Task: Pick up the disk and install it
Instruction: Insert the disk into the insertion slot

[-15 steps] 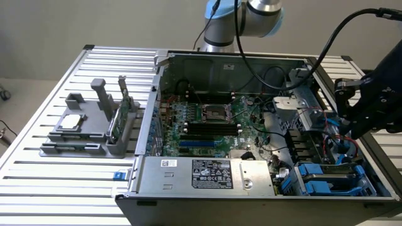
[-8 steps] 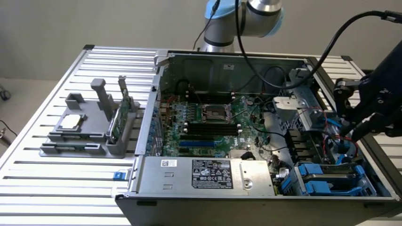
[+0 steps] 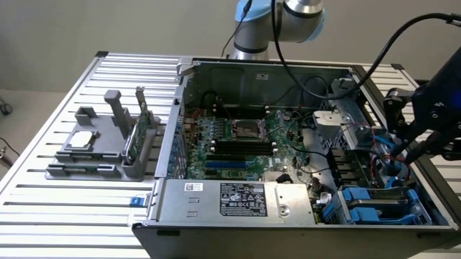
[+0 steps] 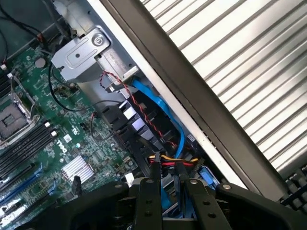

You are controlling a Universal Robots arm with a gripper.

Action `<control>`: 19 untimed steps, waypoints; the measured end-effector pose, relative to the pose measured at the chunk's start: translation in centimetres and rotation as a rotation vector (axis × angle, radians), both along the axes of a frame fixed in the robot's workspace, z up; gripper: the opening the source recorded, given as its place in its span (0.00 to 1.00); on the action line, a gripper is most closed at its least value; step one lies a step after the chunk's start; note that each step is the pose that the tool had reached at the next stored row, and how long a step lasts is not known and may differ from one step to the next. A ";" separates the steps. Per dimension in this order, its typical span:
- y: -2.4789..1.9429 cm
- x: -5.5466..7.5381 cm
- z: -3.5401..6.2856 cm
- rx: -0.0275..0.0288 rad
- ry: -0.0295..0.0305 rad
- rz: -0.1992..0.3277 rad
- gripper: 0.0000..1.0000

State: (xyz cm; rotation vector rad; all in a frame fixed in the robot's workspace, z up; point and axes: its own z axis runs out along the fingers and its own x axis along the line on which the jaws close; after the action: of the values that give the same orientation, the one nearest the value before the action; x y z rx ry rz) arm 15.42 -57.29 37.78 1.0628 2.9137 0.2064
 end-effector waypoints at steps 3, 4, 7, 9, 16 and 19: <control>-0.04 0.0 0.01 -0.0006 0.0005 -0.035 0.26; -0.09 0.0 0.00 -0.0005 0.0012 -0.044 0.26; -0.46 0.0 0.00 -0.0007 0.0044 -0.059 0.26; -0.76 0.0 0.00 -0.0006 0.0061 -0.067 0.26; -1.86 0.0 -0.02 -0.0007 0.0079 -0.096 0.26; -2.22 0.0 -0.12 -0.0006 0.0079 -0.108 0.26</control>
State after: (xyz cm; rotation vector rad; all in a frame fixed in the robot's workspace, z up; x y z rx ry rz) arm 15.45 -59.51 37.67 1.2193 2.8524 0.1983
